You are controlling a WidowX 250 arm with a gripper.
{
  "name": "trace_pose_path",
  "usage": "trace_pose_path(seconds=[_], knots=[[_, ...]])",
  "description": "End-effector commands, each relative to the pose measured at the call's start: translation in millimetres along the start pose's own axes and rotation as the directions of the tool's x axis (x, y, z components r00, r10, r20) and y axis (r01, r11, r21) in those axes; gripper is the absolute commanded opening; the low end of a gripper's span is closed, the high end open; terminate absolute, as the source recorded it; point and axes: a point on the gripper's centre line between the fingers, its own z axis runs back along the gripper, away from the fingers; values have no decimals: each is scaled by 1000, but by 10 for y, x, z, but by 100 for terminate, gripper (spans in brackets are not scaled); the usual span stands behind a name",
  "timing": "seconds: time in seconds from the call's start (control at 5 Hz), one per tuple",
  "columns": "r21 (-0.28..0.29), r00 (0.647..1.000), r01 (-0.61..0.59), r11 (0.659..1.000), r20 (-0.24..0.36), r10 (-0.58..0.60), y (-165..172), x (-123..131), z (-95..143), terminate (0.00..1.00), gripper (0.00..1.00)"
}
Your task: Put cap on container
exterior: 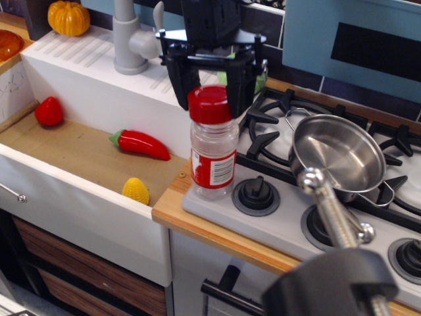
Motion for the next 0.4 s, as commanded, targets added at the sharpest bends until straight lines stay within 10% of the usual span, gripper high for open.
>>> trace_pose_path(seconds=[0.0, 0.2], knots=[[15, 992, 33, 999, 123, -34, -40, 31, 82, 0, 0], [31, 984, 29, 999, 177, -34, -60, 90, 45, 100, 0]])
